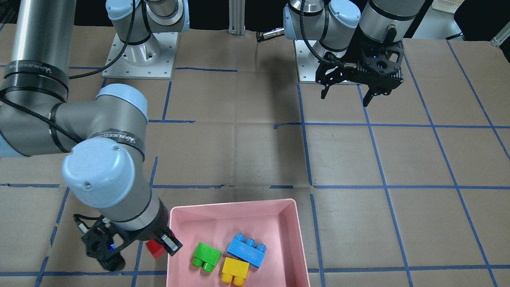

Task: Put all blocks into box

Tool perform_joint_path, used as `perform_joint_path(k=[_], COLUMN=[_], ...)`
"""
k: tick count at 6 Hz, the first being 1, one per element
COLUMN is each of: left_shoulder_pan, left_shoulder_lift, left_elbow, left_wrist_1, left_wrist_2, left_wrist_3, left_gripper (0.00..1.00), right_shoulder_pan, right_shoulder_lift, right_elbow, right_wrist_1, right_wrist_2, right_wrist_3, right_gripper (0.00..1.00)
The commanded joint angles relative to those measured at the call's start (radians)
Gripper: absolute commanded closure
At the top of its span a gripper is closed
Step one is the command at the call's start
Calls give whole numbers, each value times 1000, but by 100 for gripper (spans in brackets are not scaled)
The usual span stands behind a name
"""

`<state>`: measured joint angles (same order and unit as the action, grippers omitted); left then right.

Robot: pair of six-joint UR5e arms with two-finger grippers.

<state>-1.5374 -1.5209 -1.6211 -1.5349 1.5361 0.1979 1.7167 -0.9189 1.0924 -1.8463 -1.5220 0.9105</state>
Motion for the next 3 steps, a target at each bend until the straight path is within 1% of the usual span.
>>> perform_joint_path(k=[1,2,3], left_shoulder_pan=[48,48,48], left_shoulder_lift=[1,-1,2], left_elbow=[-26,-23,-22], left_wrist_1=[-1,-1,1], left_wrist_2=[-1,-1,-1], left_wrist_3=[-3,-3,-3], left_gripper=[0,0,0], right_shoulder_pan=[104,110,110], right_shoulder_lift=[98,124,127], right_elbow=[-67,-65,-65], right_wrist_1=[-43,-66,-70], right_wrist_2=[2,6,2], right_wrist_3=[97,91,75], right_gripper=[86,65,4])
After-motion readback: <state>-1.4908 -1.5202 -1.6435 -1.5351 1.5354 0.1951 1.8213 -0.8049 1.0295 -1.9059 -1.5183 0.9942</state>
